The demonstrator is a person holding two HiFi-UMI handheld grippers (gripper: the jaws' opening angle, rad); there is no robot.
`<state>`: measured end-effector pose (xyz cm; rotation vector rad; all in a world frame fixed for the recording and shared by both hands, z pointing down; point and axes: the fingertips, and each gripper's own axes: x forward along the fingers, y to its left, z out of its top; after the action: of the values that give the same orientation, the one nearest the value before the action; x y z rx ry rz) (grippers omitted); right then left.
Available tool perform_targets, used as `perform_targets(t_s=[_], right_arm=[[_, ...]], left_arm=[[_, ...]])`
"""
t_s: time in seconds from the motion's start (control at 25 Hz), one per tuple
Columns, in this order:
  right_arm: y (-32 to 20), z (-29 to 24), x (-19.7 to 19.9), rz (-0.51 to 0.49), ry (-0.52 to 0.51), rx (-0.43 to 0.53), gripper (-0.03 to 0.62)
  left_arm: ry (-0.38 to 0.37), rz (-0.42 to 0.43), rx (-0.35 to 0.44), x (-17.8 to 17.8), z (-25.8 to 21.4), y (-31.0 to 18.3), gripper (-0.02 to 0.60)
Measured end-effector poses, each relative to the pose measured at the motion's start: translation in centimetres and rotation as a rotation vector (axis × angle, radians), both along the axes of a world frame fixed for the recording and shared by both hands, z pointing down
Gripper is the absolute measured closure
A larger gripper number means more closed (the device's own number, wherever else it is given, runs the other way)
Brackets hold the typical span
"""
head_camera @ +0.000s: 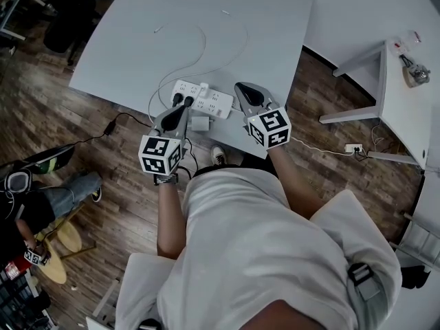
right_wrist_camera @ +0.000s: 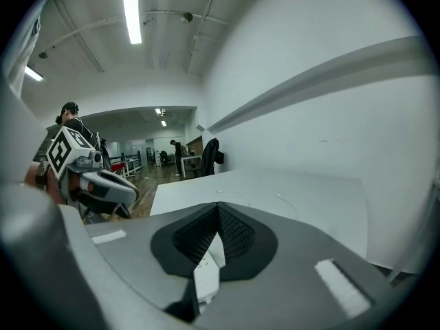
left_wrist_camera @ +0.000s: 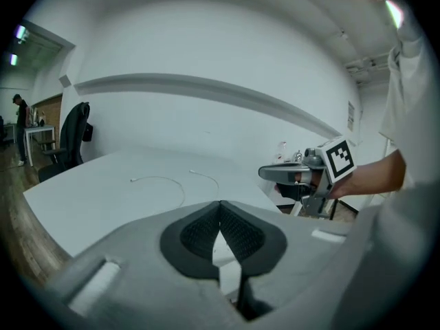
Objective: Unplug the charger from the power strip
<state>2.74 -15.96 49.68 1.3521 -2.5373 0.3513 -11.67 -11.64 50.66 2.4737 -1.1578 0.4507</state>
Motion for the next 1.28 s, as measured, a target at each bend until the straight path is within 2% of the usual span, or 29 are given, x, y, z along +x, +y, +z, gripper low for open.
perform_targets(t_s=[0.2, 0.52, 0.72, 1.0, 1.28], right_arm=[[-0.6, -5.0, -0.1, -0.009, -0.053, 0.062, 0.591], [-1.8, -14.5, -0.7, -0.042, -0.095, 0.197, 0.592], [-1.8, -19.6, -0.3, -0.046, -0.124, 0.281, 0.592], [-1.4, -24.4, -0.4, -0.057, -0.112, 0.371, 0.592], [-1.2, -24.5, -0.8, -0.06, -0.06, 0.389, 0.594]], left_arm=[[0.008, -0.046, 0.106, -0.3, -4.7, -1.8, 0.577], [0.016, -0.025, 0.295, 0.7, -13.1, -5.0, 0.577], [-0.007, -0.033, 0.405, 0.7, -18.2, -5.7, 0.577], [-0.045, -0.022, 0.484, 1.4, -22.3, -5.5, 0.577], [-0.042, -0.028, 0.484, 1.0, -22.4, -5.5, 0.577]])
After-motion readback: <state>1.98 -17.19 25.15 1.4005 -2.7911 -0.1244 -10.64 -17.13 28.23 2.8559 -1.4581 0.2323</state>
